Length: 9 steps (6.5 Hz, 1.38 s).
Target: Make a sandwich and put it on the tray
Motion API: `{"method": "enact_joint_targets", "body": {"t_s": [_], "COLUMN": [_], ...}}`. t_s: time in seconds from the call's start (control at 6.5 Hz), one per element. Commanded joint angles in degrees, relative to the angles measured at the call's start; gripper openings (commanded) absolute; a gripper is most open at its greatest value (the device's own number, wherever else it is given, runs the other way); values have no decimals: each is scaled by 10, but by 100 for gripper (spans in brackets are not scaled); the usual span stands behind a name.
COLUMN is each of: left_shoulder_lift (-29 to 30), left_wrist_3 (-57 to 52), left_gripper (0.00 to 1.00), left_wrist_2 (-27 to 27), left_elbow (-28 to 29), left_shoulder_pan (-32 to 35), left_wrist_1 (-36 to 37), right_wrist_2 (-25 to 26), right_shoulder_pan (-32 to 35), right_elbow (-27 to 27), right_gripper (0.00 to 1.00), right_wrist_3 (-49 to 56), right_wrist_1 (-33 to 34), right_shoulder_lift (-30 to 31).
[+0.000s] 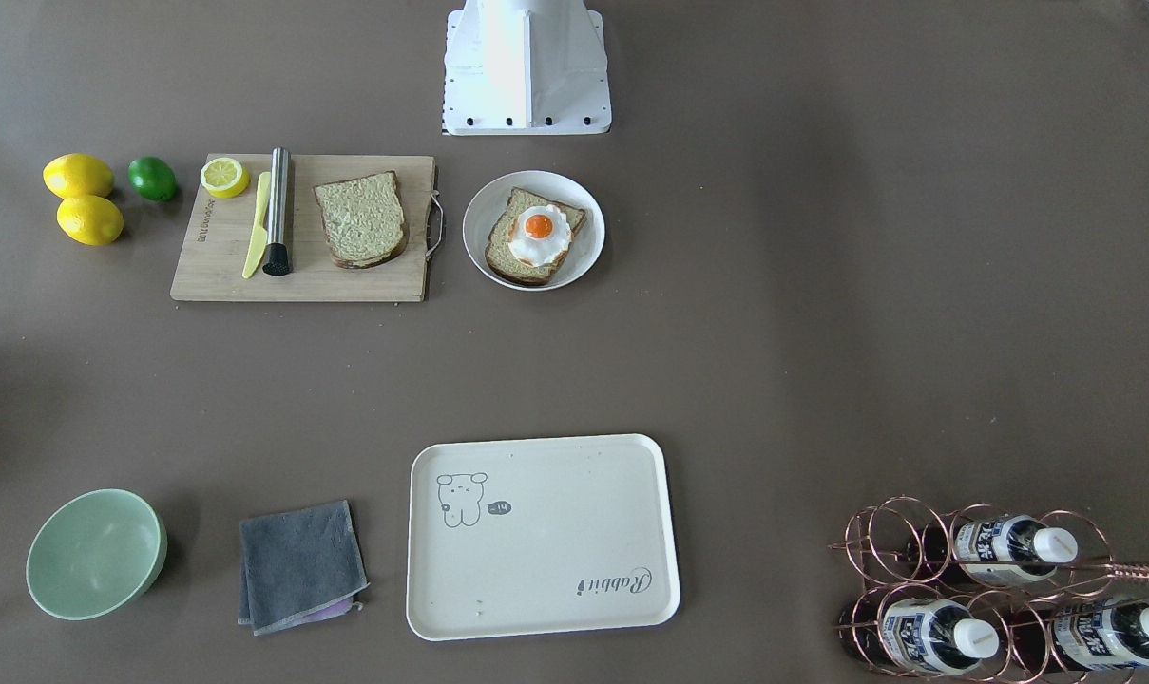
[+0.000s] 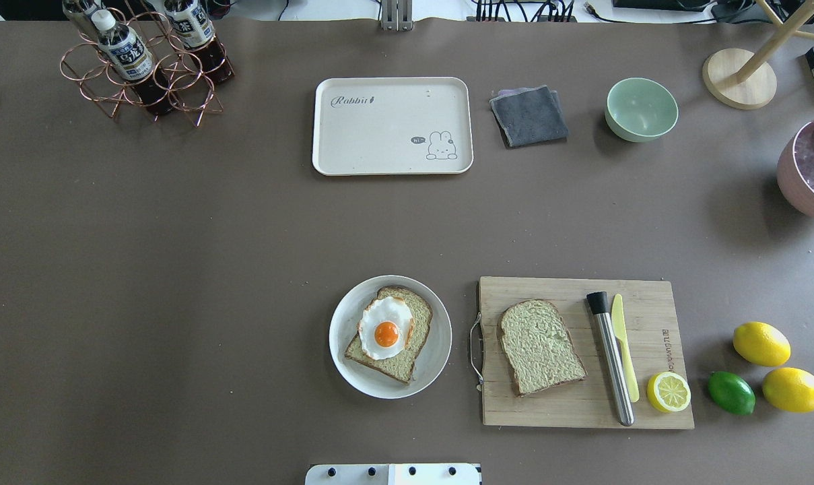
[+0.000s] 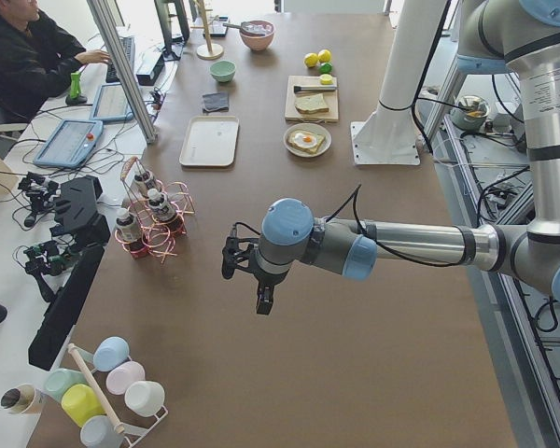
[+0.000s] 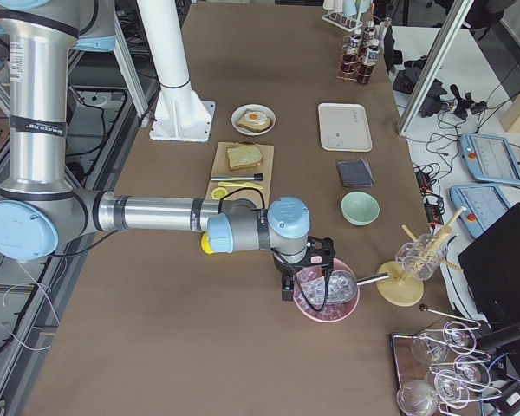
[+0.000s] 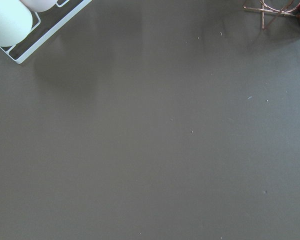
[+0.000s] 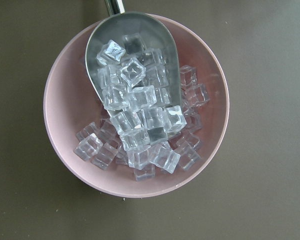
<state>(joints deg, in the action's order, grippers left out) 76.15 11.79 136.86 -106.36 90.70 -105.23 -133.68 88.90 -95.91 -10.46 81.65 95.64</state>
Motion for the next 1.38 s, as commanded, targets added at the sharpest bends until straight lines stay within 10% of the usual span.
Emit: {"method": "enact_joint_targets", "body": {"t_s": [0.0,1.23], "left_shoulder_lift": [0,-38], "left_wrist_3": [-3,-1], "left_gripper": [98,98], "left_wrist_2": [0,3], "left_elbow": [1,5], "left_shoulder_pan": [0,5], "left_wrist_1": [-1,-66], "right_wrist_2": [0,-18], "right_shoulder_pan": [0,-1], "right_elbow": [0,5], "right_gripper": [100,100], "right_wrist_3": [1,0], "right_wrist_1": [0,-45], "right_shoulder_lift": [0,14]}}
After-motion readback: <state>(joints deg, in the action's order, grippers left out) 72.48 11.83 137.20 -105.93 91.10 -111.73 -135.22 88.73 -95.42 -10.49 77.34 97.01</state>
